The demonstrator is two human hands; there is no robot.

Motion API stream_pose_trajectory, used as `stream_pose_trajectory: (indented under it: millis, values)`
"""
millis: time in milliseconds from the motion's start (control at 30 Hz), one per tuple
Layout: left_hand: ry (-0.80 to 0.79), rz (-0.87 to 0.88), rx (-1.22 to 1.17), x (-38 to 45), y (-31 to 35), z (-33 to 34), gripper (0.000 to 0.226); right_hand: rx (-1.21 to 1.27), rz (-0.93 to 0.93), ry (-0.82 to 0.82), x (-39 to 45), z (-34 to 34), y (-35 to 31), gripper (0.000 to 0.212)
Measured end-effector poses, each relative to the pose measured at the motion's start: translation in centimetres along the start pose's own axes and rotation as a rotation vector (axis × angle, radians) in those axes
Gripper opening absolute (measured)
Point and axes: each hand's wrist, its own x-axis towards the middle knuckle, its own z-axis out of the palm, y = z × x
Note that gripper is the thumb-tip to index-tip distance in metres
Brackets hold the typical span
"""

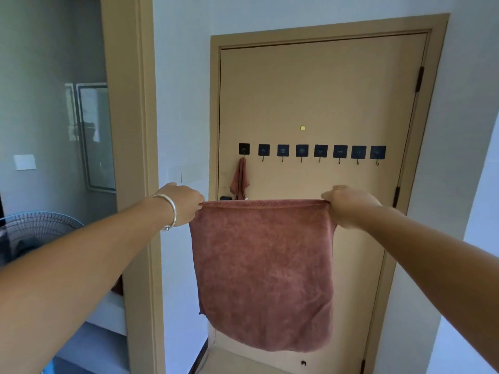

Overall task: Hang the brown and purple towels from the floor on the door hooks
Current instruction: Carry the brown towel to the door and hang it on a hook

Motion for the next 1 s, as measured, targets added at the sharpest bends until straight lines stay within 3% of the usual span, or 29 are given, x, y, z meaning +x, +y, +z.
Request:
stream_pose_trajectory:
  millis: [333,600,1000]
  values:
    - [0.013,-0.089,-0.153,15.1,0.0,2.3,0.026,0.023,-0.045,0.073,15.8,5.0,4.9,0.019]
    - [0.004,-0.079,-0.198,23.2,0.0,6.3,0.028,0.082,-0.1,0.096,24.0,11.3,6.7,0.032]
    - [0.294,0.083,-0.469,39.0,-4.6,14.3,0.029,0.184,-0.094,0.201,38.1,15.6,6.0,0.043]
